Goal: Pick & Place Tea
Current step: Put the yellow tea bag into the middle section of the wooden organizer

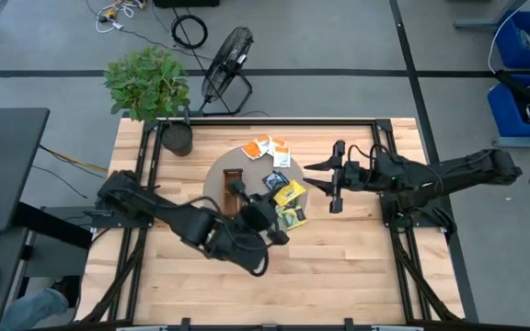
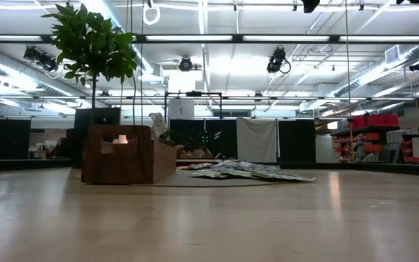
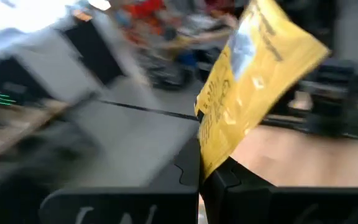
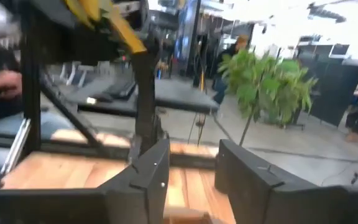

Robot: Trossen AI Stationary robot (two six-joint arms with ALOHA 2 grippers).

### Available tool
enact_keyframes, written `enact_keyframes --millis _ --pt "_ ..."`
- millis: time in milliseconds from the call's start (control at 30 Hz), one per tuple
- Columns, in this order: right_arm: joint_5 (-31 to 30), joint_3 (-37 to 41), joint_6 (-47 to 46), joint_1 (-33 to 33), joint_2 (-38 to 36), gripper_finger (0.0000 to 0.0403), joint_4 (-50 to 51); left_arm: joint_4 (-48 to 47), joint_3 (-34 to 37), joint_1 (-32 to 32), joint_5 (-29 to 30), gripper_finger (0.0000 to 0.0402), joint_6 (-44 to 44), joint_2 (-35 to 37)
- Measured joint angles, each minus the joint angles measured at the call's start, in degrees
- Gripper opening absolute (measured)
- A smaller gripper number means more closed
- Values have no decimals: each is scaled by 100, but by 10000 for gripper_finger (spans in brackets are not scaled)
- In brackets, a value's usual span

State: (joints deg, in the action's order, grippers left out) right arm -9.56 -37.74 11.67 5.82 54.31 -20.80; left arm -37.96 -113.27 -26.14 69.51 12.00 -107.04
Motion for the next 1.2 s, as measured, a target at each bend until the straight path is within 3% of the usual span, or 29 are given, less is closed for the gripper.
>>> enact_keyframes --millis 200,300,367,600,767,1200 --pt "0 0 1 0 -149 158 338 -1666 -7 614 -2592 1 2037 388" --pt "0 0 4 0 -149 154 372 -2460 -2 980 -3940 1 2617 379" --pt "0 0 35 0 -149 152 442 -2893 3 1166 -4502 1 2807 363" --pt "445 0 87 1 -145 155 553 -3222 2 1580 -5355 1 2793 321" --pt "659 -131 89 2 91 174 568 -3230 2 1696 -5495 1 2746 340" --pt "822 -2413 377 -142 1770 203 2689 -3273 2 1695 -5624 1 2639 340"
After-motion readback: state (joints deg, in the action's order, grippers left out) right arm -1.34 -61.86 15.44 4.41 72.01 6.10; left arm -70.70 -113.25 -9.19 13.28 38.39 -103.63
